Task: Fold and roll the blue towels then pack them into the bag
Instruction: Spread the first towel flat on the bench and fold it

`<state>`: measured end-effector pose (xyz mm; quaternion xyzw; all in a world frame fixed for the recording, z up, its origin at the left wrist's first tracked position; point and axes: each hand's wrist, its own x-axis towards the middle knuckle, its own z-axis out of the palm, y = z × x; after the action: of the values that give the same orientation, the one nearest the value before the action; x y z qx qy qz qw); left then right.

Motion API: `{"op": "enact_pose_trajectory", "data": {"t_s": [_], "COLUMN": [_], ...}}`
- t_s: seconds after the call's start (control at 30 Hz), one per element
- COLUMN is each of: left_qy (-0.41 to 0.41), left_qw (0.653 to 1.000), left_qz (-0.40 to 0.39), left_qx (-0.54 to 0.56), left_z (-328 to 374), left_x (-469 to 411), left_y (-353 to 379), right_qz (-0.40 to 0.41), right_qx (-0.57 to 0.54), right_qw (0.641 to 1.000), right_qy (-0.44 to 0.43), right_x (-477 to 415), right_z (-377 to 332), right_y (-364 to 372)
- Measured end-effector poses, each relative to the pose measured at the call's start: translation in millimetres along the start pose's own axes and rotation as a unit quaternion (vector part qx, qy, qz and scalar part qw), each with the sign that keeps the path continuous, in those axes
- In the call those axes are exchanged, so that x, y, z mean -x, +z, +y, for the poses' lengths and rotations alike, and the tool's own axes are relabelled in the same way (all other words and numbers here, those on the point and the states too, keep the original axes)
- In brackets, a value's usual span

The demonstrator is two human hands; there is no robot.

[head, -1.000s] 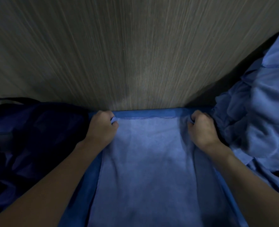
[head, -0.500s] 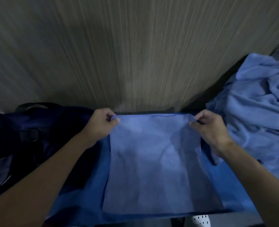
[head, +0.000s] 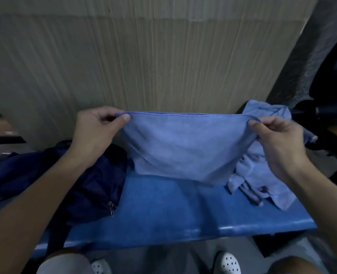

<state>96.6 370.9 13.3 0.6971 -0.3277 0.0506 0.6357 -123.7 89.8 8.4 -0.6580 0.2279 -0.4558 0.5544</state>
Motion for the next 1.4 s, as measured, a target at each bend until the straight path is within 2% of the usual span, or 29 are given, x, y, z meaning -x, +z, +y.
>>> {"op": "enact_pose_trajectory", "data": {"t_s": [0.13,0.3,0.43,0.53,0.7,0.8,0.87,1.03,1.17,1.23,1.33,1.4], "left_qy": [-0.023,0.001,0.027,0.008,-0.049,-0.092,-0.114,-0.105,-0.101,-0.101,-0.016,0.032], "left_qw": [0.998,0.998,1.000,1.000,0.991,0.984,0.978,0.960,0.947,0.938,0.925,0.912], "left_qz": [0.026,0.038,0.013,-0.025,-0.118,-0.144,-0.152,-0.162,-0.145,-0.151,-0.205,-0.266], "left_qx": [0.050,0.051,0.002,-0.009,-0.029,-0.051,-0.081,-0.204,-0.269,-0.295,-0.319,-0.311], "left_z": [19.0,31.8,36.9,31.9,-2.7,-38.6,-69.2,-149.7,-184.7,-191.2,-185.7,-177.0], "left_x": [5.0,13.3,24.0,32.4,35.2,24.9,14.1,-5.5,-14.0,-11.9,8.3,33.5], "left_y": [-6.3,-12.5,-16.0,-19.3,-18.6,-3.9,9.5,41.8,62.7,67.8,68.5,68.8], "right_qz": [-0.013,-0.015,-0.048,-0.116,-0.152,-0.127,-0.108,-0.105,-0.125,-0.147,-0.184,-0.254], "right_qx": [-0.028,-0.026,-0.014,0.004,0.038,0.098,0.157,0.348,0.441,0.485,0.530,0.520], "right_qw": [0.999,0.999,0.999,0.993,0.983,0.981,0.978,0.931,0.887,0.861,0.824,0.804], "right_qy": [-0.017,-0.026,-0.003,0.030,0.100,0.109,0.082,-0.027,-0.059,-0.048,-0.081,-0.138], "right_x": [9.4,18.7,23.6,30.9,27.2,12.9,0.4,-29.5,-44.4,-45.3,-26.0,-1.9], "right_z": [-26.6,-40.5,-35.4,-27.0,11.6,51.3,78.8,141.9,174.8,183.2,187.7,189.5], "right_y": [-8.4,-10.2,-12.1,-14.2,-19.1,-6.6,9.2,41.4,58.4,63.1,62.5,54.8]}}
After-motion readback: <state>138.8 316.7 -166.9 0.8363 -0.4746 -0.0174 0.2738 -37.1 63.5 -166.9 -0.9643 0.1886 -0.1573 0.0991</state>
